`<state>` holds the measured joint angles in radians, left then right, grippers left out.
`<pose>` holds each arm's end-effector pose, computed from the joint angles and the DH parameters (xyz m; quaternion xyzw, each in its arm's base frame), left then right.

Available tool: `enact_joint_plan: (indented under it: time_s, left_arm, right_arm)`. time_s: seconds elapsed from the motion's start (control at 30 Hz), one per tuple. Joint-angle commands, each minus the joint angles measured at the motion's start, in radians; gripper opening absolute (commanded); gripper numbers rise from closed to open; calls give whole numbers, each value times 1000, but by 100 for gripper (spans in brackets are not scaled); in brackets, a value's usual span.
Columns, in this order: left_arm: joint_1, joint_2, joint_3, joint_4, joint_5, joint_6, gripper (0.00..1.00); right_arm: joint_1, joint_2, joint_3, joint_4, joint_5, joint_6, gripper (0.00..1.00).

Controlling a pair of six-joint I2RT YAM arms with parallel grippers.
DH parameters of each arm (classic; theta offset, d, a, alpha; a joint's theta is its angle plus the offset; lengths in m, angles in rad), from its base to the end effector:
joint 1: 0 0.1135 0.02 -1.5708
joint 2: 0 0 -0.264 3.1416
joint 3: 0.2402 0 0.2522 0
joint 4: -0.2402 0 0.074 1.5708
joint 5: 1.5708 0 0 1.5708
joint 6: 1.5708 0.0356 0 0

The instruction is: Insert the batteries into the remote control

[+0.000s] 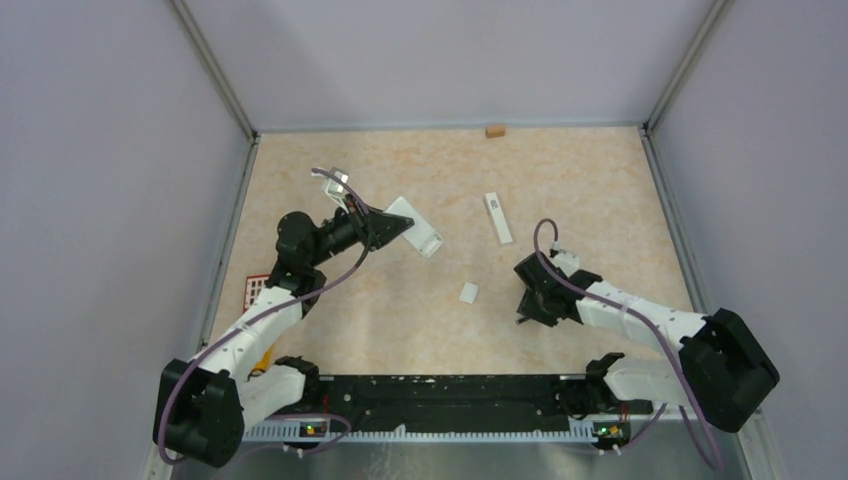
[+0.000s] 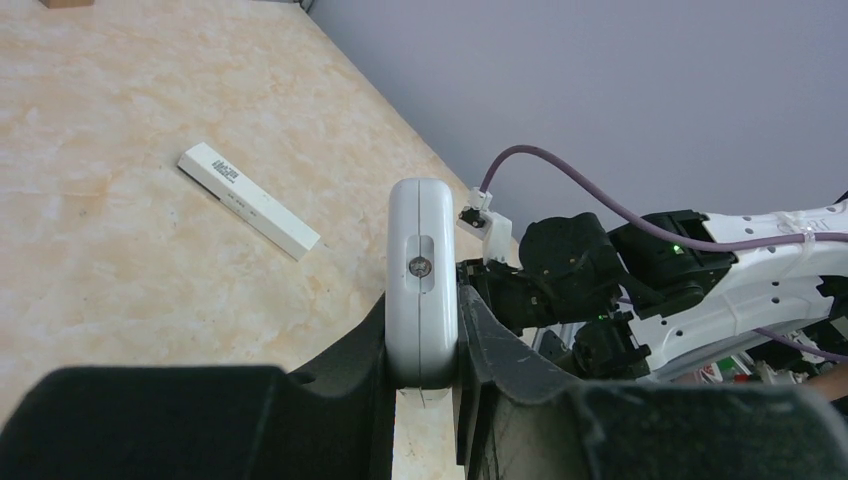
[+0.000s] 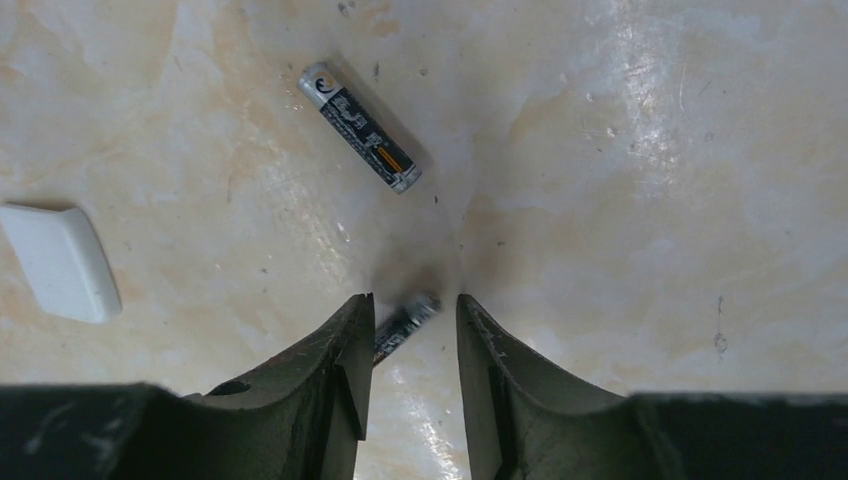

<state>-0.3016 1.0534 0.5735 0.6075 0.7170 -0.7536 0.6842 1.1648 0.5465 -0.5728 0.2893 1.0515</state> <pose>0.2169 -0.0920 0.2959 0.1181 0.6619 -0.5542 0.4907 0.1538 0.1123 0.1625 0.2042 0.9505 0.0510 0.2287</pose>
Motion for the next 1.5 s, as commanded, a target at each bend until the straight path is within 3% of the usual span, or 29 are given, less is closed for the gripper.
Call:
enact_joint_plan:
  time_s: [0.0,0.2,0.47,0.67,0.9,1.03,1.23,1.47]
  left_arm:
    - [4,-42,19,62,-22,17,0]
    - [4,-63,19,23,-39,39,0]
    - [4,-96,17,-22,-76,57,0]
    - [3,-75,31,-28,-99,-16,0]
    - [-13,27,30,179,-119,-273,0]
    - [-47,104,42,306,-169,-398,0]
    - [-102,225,63,537,-238,-574,0]
    - [-124,307,54,669,-307,-743,0]
  right_arm:
    - [-12,33,61,18,33,21,34]
    - [-12,77,80,23,21,18,24]
    - [-12,92,77,29,-8,-7,1]
    - [-12,23,94,88,4,-31,0]
    - [-11,-127,234,171,-4,-96,0]
    - [-11,-187,303,327,-78,-158,0]
    - [6,-195,365,592,-211,-223,0]
    - [47,-180,389,708,-192,-271,0]
